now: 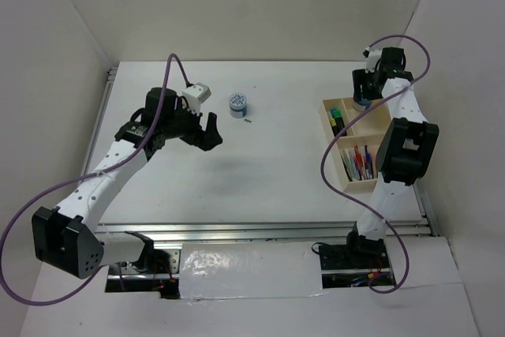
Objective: Sort the stationery into containers
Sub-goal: Place the stationery in the storage box.
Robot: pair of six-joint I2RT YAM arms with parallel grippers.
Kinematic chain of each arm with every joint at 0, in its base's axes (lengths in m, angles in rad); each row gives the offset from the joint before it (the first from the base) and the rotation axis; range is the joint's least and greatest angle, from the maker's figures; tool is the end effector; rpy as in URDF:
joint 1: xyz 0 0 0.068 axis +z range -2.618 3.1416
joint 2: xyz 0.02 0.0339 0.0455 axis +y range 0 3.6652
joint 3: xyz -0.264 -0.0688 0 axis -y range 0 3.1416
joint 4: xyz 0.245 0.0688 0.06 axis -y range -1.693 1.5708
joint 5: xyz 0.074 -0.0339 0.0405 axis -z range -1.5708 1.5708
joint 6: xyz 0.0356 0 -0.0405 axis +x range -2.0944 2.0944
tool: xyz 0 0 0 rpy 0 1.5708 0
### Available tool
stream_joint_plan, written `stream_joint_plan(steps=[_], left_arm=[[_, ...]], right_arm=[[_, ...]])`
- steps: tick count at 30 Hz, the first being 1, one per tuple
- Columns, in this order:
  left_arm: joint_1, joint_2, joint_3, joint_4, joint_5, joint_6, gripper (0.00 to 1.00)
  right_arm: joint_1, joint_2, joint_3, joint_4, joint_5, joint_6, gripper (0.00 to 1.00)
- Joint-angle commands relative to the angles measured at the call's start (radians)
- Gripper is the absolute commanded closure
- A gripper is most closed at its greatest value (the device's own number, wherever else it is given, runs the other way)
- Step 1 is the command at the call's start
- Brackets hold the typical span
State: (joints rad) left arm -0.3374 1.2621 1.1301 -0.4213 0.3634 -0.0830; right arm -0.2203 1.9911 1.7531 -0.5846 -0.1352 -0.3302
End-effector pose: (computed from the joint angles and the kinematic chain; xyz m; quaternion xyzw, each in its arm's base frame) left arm 0.2617 -0.1052 0.3359 0.1963 0.8409 -0.2543 0.4356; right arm 0.4444 -0.0946 0.2750 -0.0757 0.9260 -0.0386 0.3680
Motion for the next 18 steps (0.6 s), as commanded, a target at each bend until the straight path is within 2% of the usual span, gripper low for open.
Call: stream_joint_plan(steps=[1, 10, 14, 18], left_arm=[[-0.006, 0.01, 0.019, 0.009, 0.003, 0.005, 0.01], [-0.011, 0.029, 0.023, 0.024, 0.022, -0.014, 0.01], [-0.014, 0.036, 0.028, 0.019, 0.017, -0.008, 0.01], [-0.02, 0.033, 0.028, 0.018, 0.013, 0.005, 0.01]], right_arm=[[0.001, 0.005, 0.043, 0.043, -0.009, 0.033, 1.0], [-0.004, 0.009, -0.032, 0.069, -0.044, 0.059, 1.0], [-0.004, 0.051, -0.015, 0.058, -0.052, 0.086, 0.92], [0.001, 0.055, -0.024, 0.081, -0.052, 0.1, 0.9]])
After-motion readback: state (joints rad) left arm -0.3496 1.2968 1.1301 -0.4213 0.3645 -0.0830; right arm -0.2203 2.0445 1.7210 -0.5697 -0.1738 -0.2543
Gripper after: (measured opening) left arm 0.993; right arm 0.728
